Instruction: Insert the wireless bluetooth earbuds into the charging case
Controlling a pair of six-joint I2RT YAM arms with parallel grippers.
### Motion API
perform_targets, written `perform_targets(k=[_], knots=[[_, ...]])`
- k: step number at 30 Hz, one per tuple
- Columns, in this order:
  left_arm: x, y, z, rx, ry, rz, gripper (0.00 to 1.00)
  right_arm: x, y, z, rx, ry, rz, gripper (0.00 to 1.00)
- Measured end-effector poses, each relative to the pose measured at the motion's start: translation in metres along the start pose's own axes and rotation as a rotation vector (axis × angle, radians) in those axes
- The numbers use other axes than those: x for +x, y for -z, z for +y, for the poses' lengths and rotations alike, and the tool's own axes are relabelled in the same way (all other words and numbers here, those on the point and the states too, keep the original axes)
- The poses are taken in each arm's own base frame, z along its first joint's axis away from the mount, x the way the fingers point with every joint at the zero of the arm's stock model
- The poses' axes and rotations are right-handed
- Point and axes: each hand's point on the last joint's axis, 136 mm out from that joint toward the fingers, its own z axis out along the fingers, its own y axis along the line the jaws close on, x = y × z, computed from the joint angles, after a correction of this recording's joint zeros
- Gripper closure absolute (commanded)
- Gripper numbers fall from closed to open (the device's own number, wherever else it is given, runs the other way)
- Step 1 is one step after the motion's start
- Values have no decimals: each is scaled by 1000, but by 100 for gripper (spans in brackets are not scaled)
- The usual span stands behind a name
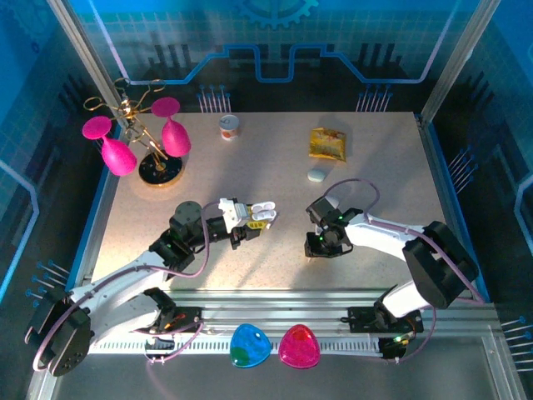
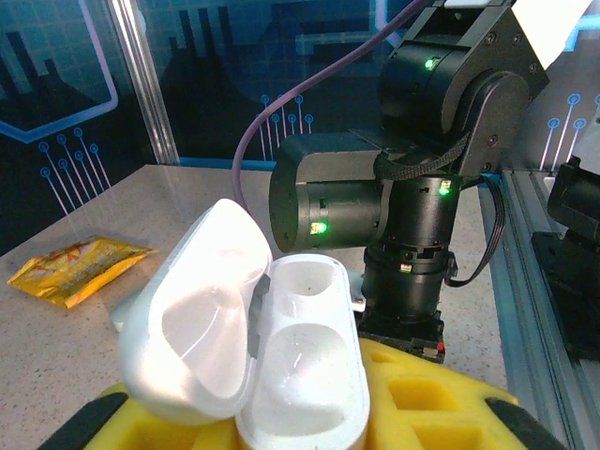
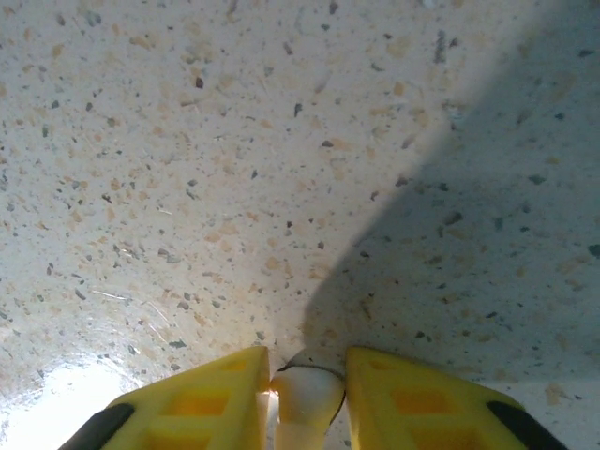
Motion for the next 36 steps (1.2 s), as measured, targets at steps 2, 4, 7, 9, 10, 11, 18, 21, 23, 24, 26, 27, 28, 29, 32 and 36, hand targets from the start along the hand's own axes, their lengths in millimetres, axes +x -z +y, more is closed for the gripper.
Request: perform_targets(k=[2, 4, 7, 9, 10, 11, 18, 21, 23, 24, 26, 27, 28, 29, 32, 36], knots=[[0, 0, 0, 0, 0, 0, 73, 0, 0, -1, 1, -3, 0, 83], [-1, 0, 0, -1, -2, -3, 73, -1, 1, -1, 2, -3, 0, 82], [-3, 0, 1, -3, -10, -15, 73, -1, 2, 0, 0, -2, -5, 82], [-2, -1, 2, -8, -11, -17, 73, -3, 5, 0, -1, 1, -17, 83], [-1, -2, 3, -10, -11, -16, 73, -4, 7, 0, -2, 3, -30, 83], [1, -3, 4, -14, -9, -14, 73, -6, 11, 1, -3, 8, -46, 83], [18, -12, 16, -58, 23, 14, 74, -26, 48, 11, -44, 65, -196, 82], [26, -19, 22, -71, 38, 21, 74, -36, 69, 21, -87, 102, -287, 83], [31, -22, 24, -75, 53, 23, 74, -44, 85, 28, -120, 129, -351, 83], [32, -24, 25, -75, 58, 24, 74, -48, 92, 33, -135, 143, -382, 83], [35, -26, 26, -77, 70, 25, 74, -57, 109, 45, -169, 182, -451, 83], [36, -27, 27, -77, 76, 25, 74, -61, 117, 51, -184, 199, -481, 83], [37, -27, 27, -77, 83, 25, 74, -66, 126, 58, -199, 221, -515, 83], [37, -28, 27, -77, 88, 22, 75, -70, 134, 65, -213, 243, -549, 83], [35, -28, 28, -78, 99, 14, 74, -79, 155, 82, -253, 300, -628, 83], [35, -28, 27, -78, 117, 12, 75, -86, 178, 105, -306, 377, -712, 84]])
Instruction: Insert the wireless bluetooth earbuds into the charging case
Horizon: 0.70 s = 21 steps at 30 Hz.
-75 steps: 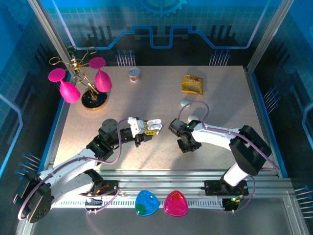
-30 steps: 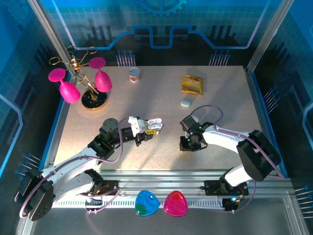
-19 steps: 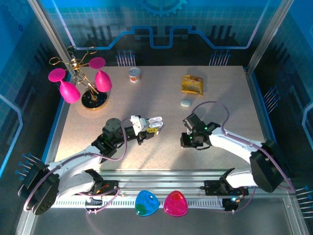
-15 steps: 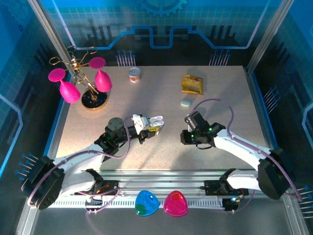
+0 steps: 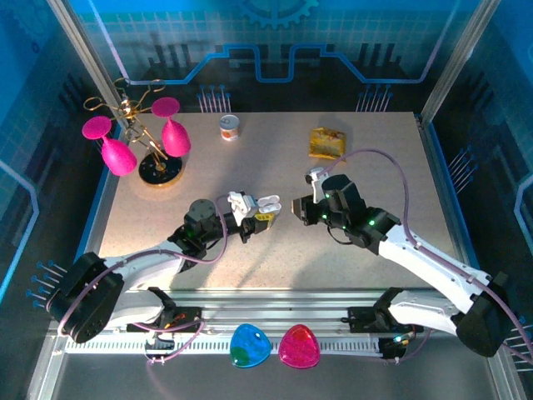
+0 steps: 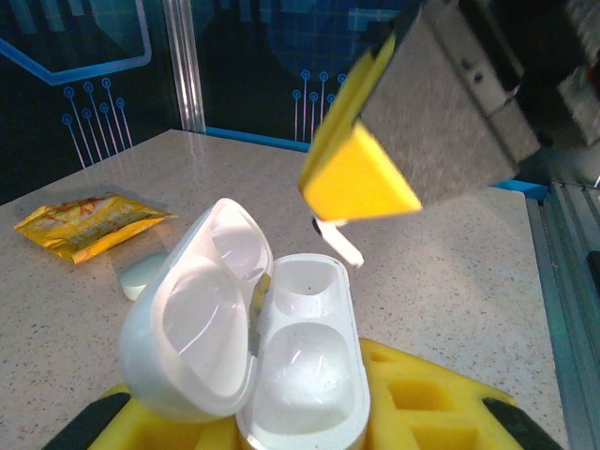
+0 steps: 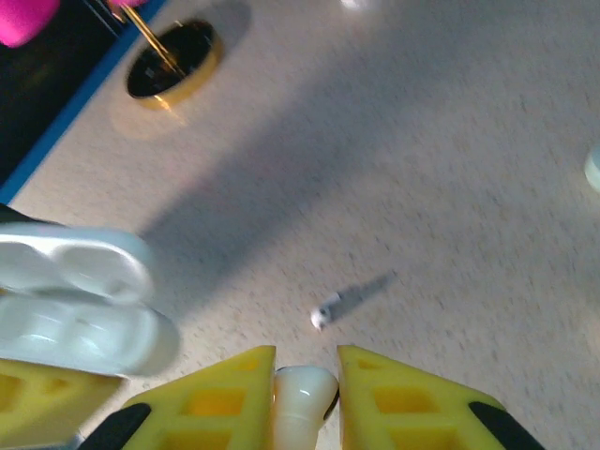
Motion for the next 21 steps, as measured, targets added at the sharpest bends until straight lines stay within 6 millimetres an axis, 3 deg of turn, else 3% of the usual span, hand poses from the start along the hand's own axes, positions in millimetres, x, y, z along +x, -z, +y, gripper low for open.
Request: perform_targets(k=[8, 21], knots=[[0, 0, 0, 0, 43, 0, 76, -44, 8, 40, -117, 103, -129, 84], [0, 0, 2, -8, 79, 0, 76, -36, -6, 49, -142, 148, -96, 84]])
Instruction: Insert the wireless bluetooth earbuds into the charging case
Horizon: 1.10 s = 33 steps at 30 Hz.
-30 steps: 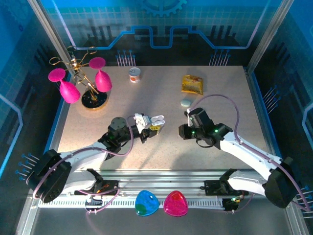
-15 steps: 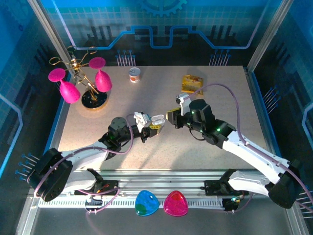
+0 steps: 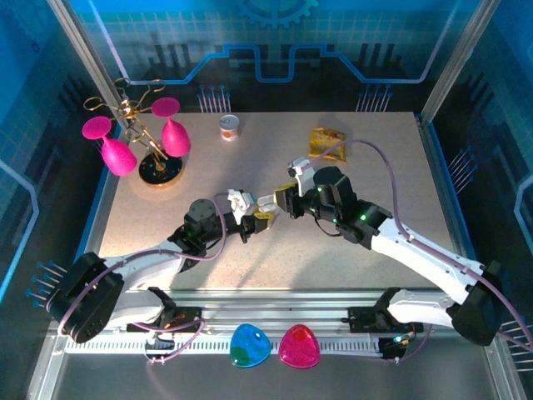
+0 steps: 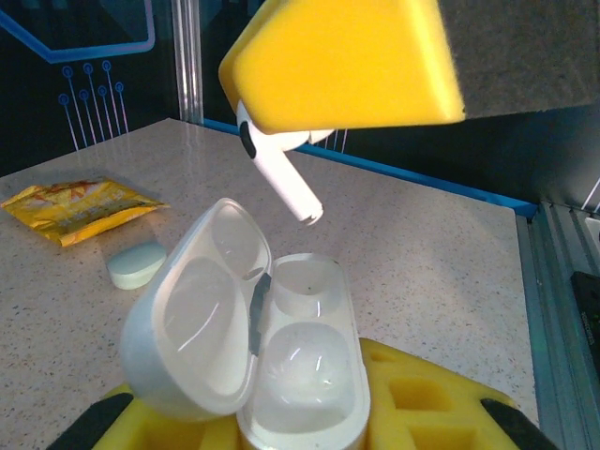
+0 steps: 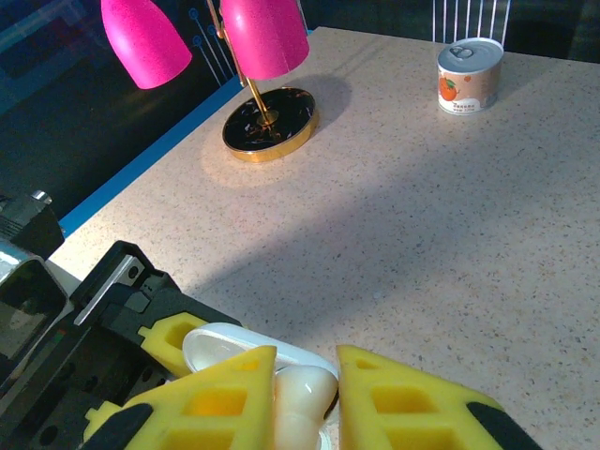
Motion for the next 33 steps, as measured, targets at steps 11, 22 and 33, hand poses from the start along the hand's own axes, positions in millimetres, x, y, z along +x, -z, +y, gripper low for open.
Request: perform_targets(k=[11, 22, 33], knots=[[-8, -2, 2, -7, 13, -14, 76, -1, 0, -4, 22, 22, -5, 85], [-16, -2, 3, -14, 30, -30, 76, 5, -1, -9, 49, 44, 7, 85], [-16, -3, 4, -21, 45, -25, 76, 9, -2, -9, 52, 58, 19, 83]])
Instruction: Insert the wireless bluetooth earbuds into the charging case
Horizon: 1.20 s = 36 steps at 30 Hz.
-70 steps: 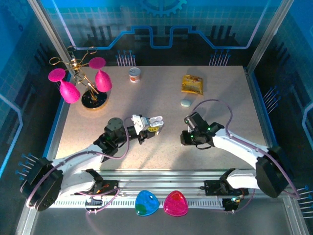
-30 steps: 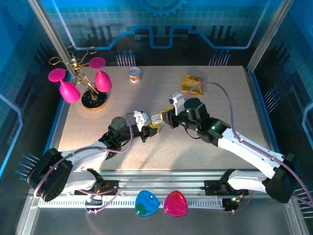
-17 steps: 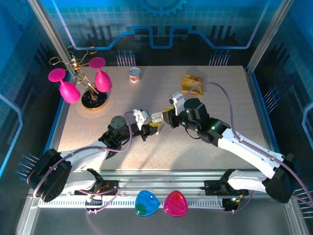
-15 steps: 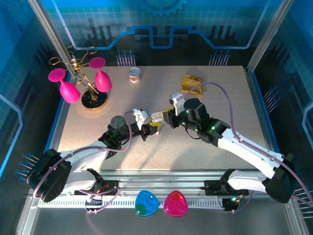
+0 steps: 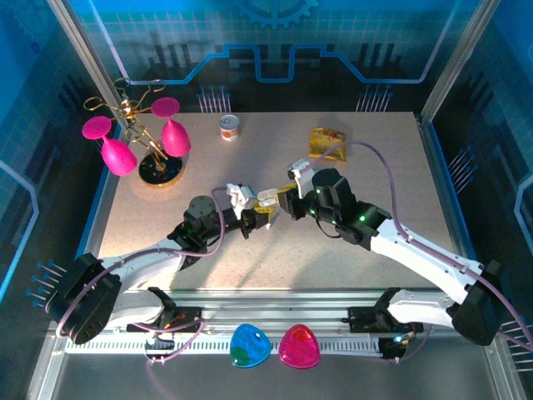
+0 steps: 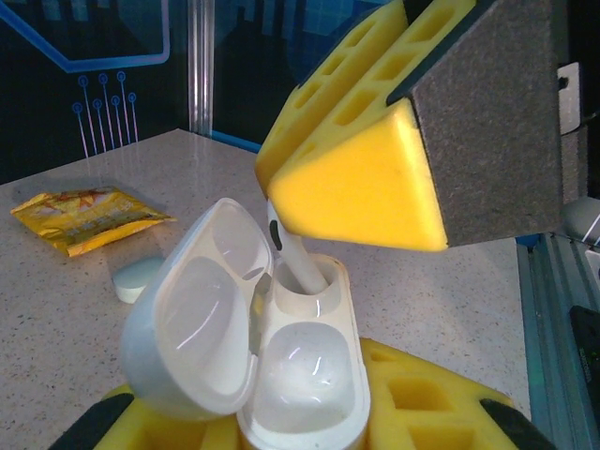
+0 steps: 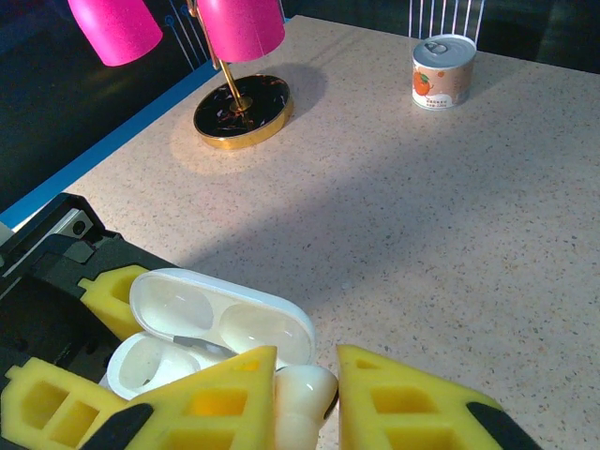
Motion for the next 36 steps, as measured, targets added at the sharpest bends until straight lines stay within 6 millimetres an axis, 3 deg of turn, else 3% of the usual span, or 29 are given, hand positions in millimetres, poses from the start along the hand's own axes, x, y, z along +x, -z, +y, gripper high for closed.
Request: perform_targets(k=[8, 13, 19, 23, 25, 28, 36], knots=[[1, 0, 3, -19, 10, 4, 76, 8, -2, 8, -22, 21, 30, 73], [1, 0, 4, -23, 10, 4, 76, 9, -2, 9, -27, 8, 32, 58], [0, 0, 4, -23, 8, 1, 76, -6, 14, 11, -55, -53, -22, 50], [0, 0, 4, -22, 7, -1, 76, -15, 26, -4, -48, -134, -73, 52], [-1, 0, 4, -20, 4, -6, 76, -14, 27, -16, -27, -178, -76, 58], [-4, 0, 3, -15, -2, -17, 76, -11, 25, -29, -3, -221, -68, 60], [-7, 1, 1, -8, -6, -26, 76, 6, 7, -22, -53, -243, 13, 62]])
